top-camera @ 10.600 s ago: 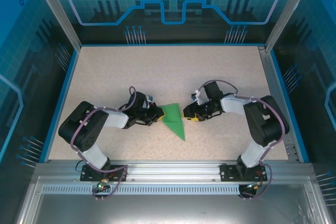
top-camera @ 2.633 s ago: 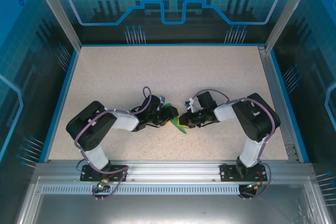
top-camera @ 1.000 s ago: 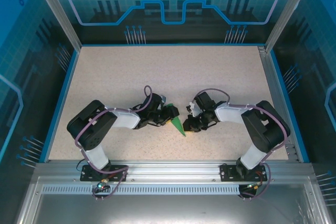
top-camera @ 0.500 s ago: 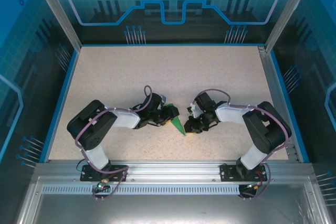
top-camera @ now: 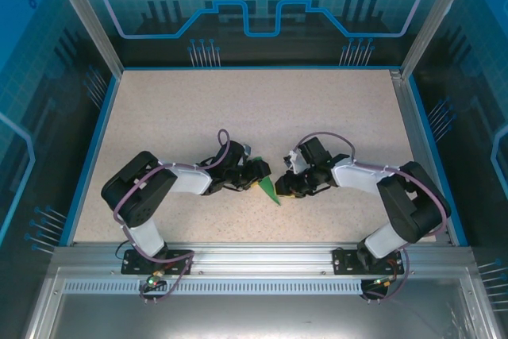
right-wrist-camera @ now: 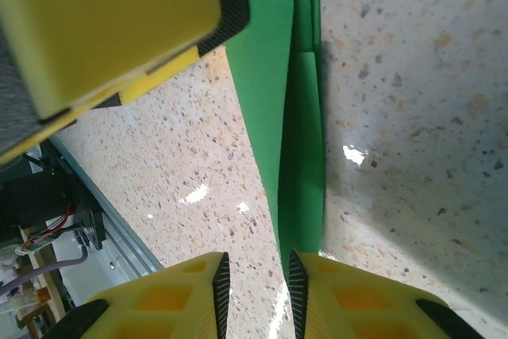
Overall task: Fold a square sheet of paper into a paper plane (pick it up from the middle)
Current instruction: Fold the wing for the fifth time at the center of the table.
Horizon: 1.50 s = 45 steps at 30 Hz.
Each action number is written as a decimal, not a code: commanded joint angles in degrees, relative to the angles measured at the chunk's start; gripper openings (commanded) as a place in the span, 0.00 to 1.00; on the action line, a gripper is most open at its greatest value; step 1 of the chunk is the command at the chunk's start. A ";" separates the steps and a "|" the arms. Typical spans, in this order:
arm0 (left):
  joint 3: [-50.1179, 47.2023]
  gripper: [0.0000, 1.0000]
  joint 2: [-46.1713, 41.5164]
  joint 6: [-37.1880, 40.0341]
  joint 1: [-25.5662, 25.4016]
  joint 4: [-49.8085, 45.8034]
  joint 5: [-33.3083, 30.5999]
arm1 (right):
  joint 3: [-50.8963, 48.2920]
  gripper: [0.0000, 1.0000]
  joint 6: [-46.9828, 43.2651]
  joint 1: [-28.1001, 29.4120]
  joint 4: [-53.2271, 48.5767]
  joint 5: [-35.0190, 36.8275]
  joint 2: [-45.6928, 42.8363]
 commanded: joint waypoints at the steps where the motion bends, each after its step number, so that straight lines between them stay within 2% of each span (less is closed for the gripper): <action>1: 0.04 0.55 4.43 1.41 -0.89 -2.23 0.08 | 0.59 0.27 -0.08 0.65 0.27 -2.21 2.27; 4: 0.04 0.55 4.43 1.52 -0.87 -2.32 0.16 | 0.48 0.26 -0.26 0.86 0.60 -2.22 3.23; 16: 0.19 0.55 4.43 1.43 -0.84 -2.53 0.08 | 0.08 0.11 -2.76 2.22 0.11 -2.45 6.10; 26: 0.13 0.55 4.53 1.28 -0.87 -2.72 0.03 | -2.46 0.10 -6.12 2.73 -1.54 0.17 8.69; 37: 0.35 0.55 4.55 1.43 -0.88 -3.11 0.01 | -2.45 0.18 -5.33 2.21 -3.23 -0.23 4.81; 41: 0.71 0.55 4.69 1.56 -0.82 -3.44 -0.01 | -3.11 0.15 -5.57 2.43 -3.06 0.65 6.07; 45: 0.81 0.55 4.78 1.49 -0.87 -3.67 0.01 | -2.56 0.08 -5.64 2.78 -6.64 6.53 7.84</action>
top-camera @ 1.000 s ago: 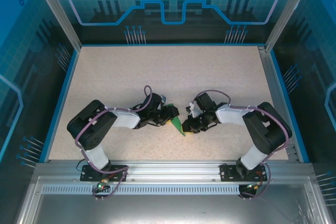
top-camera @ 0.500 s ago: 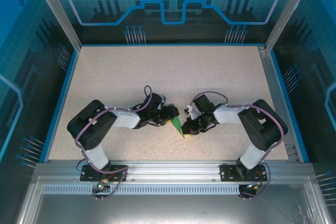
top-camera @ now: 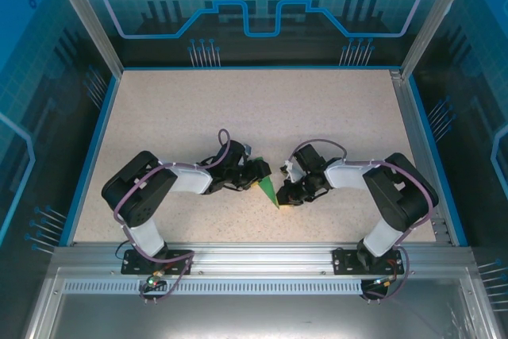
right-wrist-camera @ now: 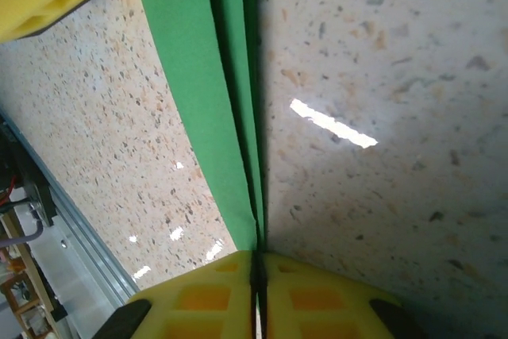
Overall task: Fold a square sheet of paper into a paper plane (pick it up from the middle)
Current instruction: Fold the wing for the fifth time at the center of the table.
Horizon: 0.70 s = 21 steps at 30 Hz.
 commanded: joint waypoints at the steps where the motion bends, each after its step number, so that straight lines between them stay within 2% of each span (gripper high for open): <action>1: 0.09 0.55 4.55 1.40 -0.93 -2.44 -0.16 | -1.64 0.08 -0.64 1.17 -7.28 6.60 2.22; 6: 0.07 0.55 4.67 1.39 -0.93 -2.68 -0.24 | -1.67 0.08 -1.81 2.26 -9.26 8.93 1.92; 10: 0.07 0.55 4.81 1.35 -0.93 -2.70 -0.34 | -1.06 0.12 -1.20 3.45 -12.22 13.44 0.67; 14: -0.21 0.55 4.83 1.34 -0.93 -2.55 -0.42 | -0.07 0.10 -0.07 3.95 -15.84 18.08 -1.75; 21: -0.02 0.55 5.64 1.05 -0.87 -2.35 -0.34 | 1.50 0.09 -0.52 4.73 -19.76 18.94 -5.21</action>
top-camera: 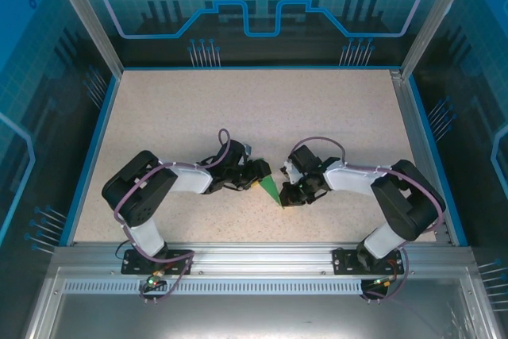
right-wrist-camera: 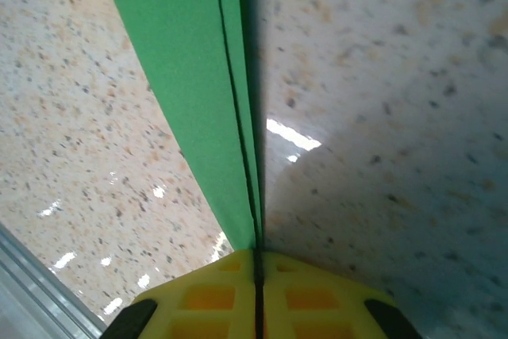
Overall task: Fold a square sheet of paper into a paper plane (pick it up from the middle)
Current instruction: Fold the wing for the fifth time at the center of the table.
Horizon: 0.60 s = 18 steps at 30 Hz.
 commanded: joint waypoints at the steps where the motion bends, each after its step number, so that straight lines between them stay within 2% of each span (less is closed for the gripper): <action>1: 0.02 0.55 5.56 1.08 -0.99 -2.24 -0.52 | -0.26 0.09 0.03 0.77 -11.13 5.82 -1.02; 8: 0.57 0.55 5.92 1.33 -0.96 -2.40 -0.23 | -0.33 0.13 2.28 0.73 -7.76 1.09 -5.26; 12: 0.85 0.55 6.19 1.34 -0.98 -2.11 -0.20 | 0.57 0.09 1.97 0.77 -7.04 0.16 -3.67; 18: 1.27 0.55 6.54 1.50 -0.98 -2.60 -0.19 | 0.93 0.20 1.58 0.50 -8.41 0.93 -2.50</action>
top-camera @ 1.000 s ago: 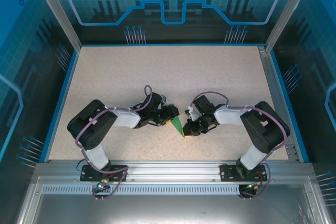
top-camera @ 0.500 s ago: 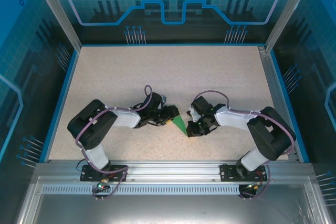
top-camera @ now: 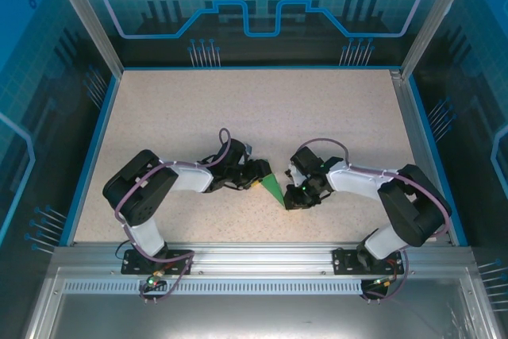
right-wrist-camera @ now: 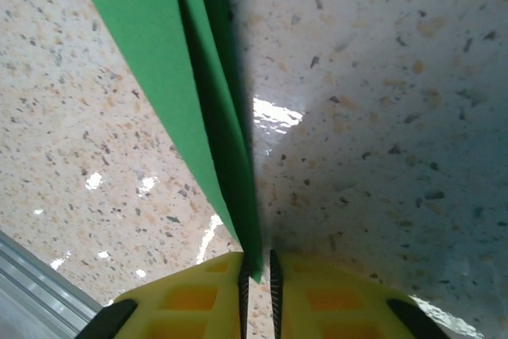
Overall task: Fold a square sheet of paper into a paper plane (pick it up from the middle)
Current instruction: Fold the wing for the fifth time at the center of the table.
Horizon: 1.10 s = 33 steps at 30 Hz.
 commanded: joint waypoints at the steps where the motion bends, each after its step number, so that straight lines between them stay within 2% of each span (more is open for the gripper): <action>1: 0.42 0.55 6.12 1.51 -1.13 -1.53 -0.82 | 0.90 0.20 0.30 0.01 -3.03 0.34 -1.16; 6: 0.45 0.55 6.13 1.69 -1.16 -1.70 -0.55 | -0.11 0.27 2.31 -2.07 -2.56 0.50 -7.69; 9: 0.35 0.55 6.21 1.75 -1.14 -1.74 -0.49 | -0.18 0.26 2.82 -2.06 -0.56 -2.04 -8.74; 12: 0.47 0.55 6.08 1.86 -1.17 -1.78 -0.49 | -1.09 0.11 4.17 -1.43 6.28 -8.50 -7.05; 15: 0.55 0.55 6.01 2.04 -1.17 -2.28 -0.46 | -1.14 0.06 5.36 -0.66 12.14 -13.92 -4.56; 18: 0.61 0.55 6.09 1.98 -1.10 -2.27 -0.45 | -0.48 0.05 4.91 -1.37 12.79 -13.27 -2.22; 23: 0.55 0.55 5.95 2.02 -1.14 -2.34 -0.40 | -1.09 0.05 4.58 -4.28 16.58 -17.89 2.69; 29: 0.60 0.55 5.77 2.18 -1.14 -2.38 -0.32 | -2.24 0.06 2.06 -6.27 15.40 -14.80 5.31; 33: 1.00 0.55 5.73 2.57 -1.15 -2.72 0.04 | -4.75 0.06 1.63 -9.29 18.23 -17.20 8.36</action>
